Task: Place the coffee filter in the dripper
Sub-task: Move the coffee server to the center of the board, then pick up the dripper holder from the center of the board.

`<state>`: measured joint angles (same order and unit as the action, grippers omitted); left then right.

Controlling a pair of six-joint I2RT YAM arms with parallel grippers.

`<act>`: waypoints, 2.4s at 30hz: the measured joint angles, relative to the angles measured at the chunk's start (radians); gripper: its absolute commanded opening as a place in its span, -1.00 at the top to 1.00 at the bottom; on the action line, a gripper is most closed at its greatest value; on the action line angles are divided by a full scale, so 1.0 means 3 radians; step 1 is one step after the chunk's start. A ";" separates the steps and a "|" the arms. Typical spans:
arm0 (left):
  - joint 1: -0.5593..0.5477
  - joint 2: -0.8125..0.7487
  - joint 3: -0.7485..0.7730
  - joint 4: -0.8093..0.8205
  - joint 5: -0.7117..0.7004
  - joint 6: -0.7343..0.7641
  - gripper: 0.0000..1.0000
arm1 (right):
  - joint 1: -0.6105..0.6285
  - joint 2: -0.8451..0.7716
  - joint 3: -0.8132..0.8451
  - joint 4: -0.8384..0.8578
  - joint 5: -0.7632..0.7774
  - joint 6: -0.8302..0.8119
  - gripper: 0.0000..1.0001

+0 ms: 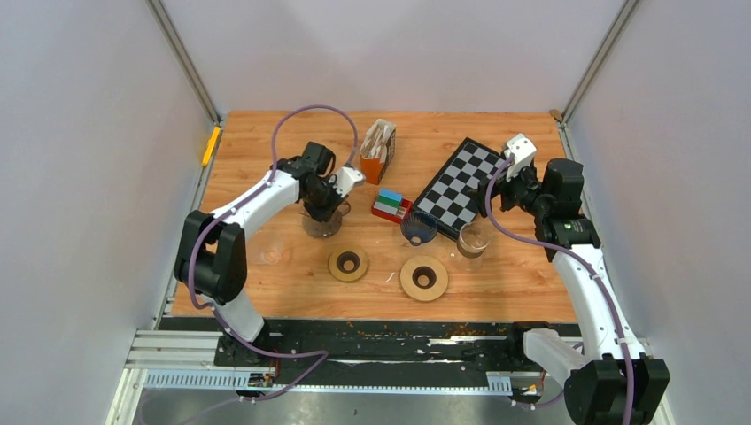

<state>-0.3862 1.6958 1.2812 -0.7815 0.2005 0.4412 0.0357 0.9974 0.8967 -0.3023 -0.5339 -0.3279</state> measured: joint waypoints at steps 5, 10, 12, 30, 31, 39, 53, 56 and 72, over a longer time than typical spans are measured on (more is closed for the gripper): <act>-0.0354 -0.0112 -0.0140 0.0065 -0.0075 -0.0081 0.82 | 0.0003 0.0000 -0.0001 0.0000 -0.0033 -0.0028 -1.00; -0.0507 -0.0125 -0.0178 0.0132 -0.0090 -0.0156 0.14 | 0.0003 -0.0001 -0.0001 0.0000 -0.0080 -0.0053 -1.00; -0.0525 -0.0149 -0.0235 0.0148 -0.0099 -0.0198 -0.03 | 0.0003 -0.0001 -0.0001 0.0000 -0.0088 -0.0057 -1.00; -0.1039 -0.1253 -0.0657 0.0657 0.0140 -0.0150 -0.69 | 0.0003 -0.0001 -0.0001 -0.0131 -0.0153 -0.0163 -1.00; -0.1147 -0.1236 -0.0711 0.0722 0.0139 -0.0159 -0.71 | 0.0003 -0.0001 -0.0001 -0.0127 -0.0127 -0.0161 -1.00; -0.1706 -0.0535 -0.0563 0.1025 -0.0092 -0.0777 -0.72 | 0.0003 -0.0036 -0.0001 -0.0120 0.0099 -0.0149 -1.00; -0.2115 0.0216 -0.0092 0.1074 -0.0512 -0.2041 -0.76 | -0.0018 -0.0055 -0.0039 -0.0100 0.0186 -0.0149 -1.00; -0.2138 0.0360 -0.0024 0.1074 -0.0551 -0.2164 -0.76 | -0.0018 -0.0055 -0.0045 -0.0100 0.0186 -0.0149 -1.00; -0.2246 0.0834 0.0175 0.1016 -0.0614 -0.2363 -0.33 | -0.0018 -0.0058 -0.0045 -0.0099 0.0175 -0.0153 -1.00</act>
<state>-1.0599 1.9461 1.3338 -0.4767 0.0162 -0.2676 0.0303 0.9798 0.8833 -0.3321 -0.4812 -0.3737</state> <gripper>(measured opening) 0.746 0.998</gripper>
